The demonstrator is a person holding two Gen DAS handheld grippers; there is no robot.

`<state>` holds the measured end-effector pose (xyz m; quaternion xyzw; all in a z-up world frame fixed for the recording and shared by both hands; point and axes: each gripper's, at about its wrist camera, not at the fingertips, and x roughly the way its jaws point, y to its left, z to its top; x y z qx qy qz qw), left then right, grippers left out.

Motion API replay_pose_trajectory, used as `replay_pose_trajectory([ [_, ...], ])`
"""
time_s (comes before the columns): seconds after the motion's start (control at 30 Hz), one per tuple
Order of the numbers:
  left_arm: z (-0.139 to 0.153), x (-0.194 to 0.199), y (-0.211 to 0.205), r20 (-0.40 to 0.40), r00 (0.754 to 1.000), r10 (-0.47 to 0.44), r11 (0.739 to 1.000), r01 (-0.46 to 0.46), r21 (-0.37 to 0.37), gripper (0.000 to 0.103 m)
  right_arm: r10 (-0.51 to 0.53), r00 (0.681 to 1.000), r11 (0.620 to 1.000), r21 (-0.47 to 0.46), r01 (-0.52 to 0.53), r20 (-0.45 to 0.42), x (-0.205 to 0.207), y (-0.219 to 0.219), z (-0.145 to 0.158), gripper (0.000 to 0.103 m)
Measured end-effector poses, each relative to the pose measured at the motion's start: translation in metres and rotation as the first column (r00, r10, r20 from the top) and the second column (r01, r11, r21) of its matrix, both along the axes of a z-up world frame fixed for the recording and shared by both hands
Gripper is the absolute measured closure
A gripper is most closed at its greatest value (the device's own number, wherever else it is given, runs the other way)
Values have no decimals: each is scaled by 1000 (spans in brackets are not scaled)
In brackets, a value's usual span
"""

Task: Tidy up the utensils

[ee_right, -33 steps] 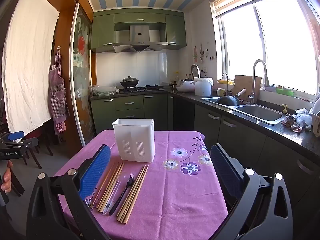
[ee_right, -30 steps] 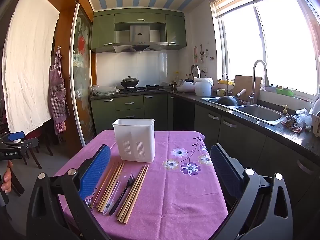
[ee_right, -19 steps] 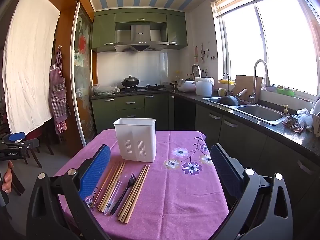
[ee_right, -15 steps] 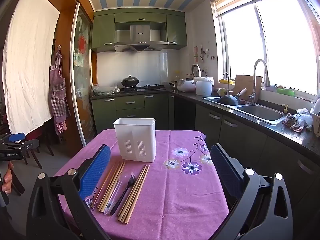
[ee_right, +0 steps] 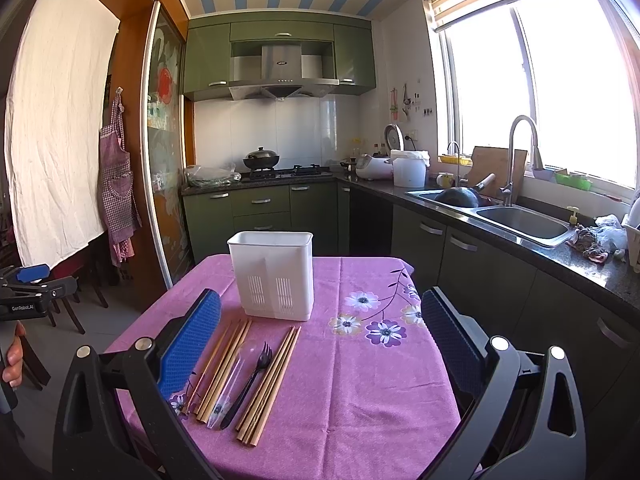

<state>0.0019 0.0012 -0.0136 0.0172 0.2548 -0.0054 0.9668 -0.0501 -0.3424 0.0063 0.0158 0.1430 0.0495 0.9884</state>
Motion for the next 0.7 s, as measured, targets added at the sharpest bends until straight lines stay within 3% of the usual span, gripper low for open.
replay_pose_trajectory([
  [0.7, -5, 1, 3, -9, 1000, 0, 1000, 0, -8, 6, 4, 1000, 1000, 2, -4, -3, 2, 0, -3, 4],
])
